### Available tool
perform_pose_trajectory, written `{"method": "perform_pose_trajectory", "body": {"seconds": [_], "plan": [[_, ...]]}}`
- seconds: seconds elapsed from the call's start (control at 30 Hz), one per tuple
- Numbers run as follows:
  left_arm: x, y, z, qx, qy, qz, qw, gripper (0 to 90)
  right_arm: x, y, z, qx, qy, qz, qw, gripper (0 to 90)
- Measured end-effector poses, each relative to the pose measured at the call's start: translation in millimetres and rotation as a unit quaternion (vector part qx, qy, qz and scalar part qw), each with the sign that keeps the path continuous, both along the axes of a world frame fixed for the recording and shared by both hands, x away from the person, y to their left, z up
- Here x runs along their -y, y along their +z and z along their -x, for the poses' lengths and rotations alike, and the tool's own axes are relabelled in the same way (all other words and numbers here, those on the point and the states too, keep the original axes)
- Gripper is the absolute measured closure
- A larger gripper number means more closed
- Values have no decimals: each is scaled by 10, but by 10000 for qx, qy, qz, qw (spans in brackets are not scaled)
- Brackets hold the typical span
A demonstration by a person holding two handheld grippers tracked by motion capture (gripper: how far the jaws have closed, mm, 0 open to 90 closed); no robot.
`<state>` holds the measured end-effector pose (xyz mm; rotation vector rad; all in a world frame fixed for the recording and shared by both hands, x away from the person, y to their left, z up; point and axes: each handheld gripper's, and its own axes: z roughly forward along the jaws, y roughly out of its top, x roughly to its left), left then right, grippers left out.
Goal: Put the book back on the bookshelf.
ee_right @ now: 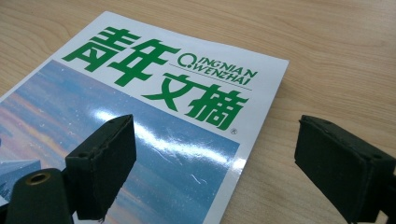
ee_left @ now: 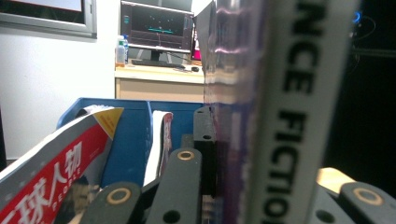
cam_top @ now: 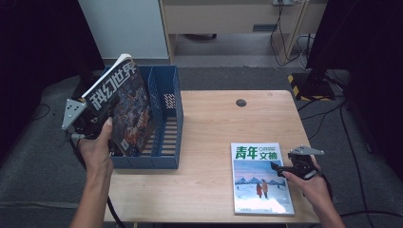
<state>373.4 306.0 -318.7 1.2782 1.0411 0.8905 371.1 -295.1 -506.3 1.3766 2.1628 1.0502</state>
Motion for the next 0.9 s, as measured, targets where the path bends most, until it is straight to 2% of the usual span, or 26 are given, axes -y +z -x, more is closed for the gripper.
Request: {"method": "perform_pose_trajectory", "body": {"seconds": [0.17, 0.23, 0.43, 0.9], "plan": [[59, -8, -53, -6, 10, -85, 10000, 824, 8, -15, -6, -12, -4, 1, 10000, 131], [60, -35, -86, -46, 36, 9, 10000, 824, 2, -16, -5, -14, -5, -4, 10000, 131], [85, -86, -136, -70, 82, -3, 9999, 824, 8, -22, -8, -10, 7, 3, 10000, 131], [164, -180, -217, 22, 87, -27, 10000, 824, 23, -22, -5, -34, 12, 0, 10000, 135]]}}
